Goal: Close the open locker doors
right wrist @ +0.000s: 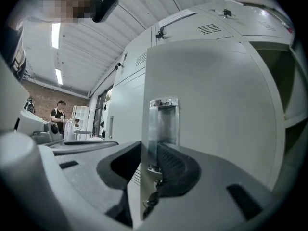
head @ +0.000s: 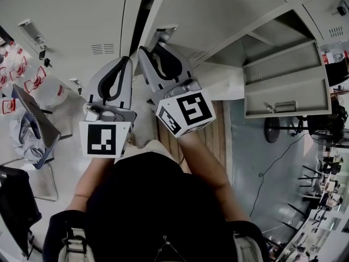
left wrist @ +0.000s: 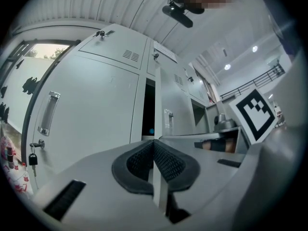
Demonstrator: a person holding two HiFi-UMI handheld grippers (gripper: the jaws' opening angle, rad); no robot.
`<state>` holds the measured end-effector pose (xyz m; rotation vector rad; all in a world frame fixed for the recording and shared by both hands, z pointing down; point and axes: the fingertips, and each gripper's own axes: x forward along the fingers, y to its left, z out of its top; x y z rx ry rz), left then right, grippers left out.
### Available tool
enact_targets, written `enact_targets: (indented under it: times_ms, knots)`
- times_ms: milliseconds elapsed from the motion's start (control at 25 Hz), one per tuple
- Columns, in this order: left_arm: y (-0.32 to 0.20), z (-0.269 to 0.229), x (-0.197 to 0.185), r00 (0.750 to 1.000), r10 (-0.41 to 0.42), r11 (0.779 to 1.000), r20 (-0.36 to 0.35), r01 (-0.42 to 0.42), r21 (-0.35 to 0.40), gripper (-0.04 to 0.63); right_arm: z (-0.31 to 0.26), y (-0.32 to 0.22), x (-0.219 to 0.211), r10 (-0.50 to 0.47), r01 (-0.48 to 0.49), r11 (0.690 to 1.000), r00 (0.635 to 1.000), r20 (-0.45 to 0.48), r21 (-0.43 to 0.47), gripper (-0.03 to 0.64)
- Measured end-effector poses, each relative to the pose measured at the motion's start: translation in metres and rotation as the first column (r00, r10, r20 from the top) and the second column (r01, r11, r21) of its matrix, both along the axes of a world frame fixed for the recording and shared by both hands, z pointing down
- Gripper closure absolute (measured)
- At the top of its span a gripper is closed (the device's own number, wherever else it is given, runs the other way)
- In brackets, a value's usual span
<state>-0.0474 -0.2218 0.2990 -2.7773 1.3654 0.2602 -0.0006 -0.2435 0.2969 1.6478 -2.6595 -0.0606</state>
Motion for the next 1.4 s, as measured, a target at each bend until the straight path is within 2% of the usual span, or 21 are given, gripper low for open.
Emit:
enact_targets:
  times_ms: [1400]
  knots:
    - [-0.037,0.004,-0.016,0.999,-0.033,0.999,-0.020,0.032,-0.027,0.592,0.003,-0.062,0.000,0.045,-0.044,0.999,0.999,0.002,-0.007,0.535]
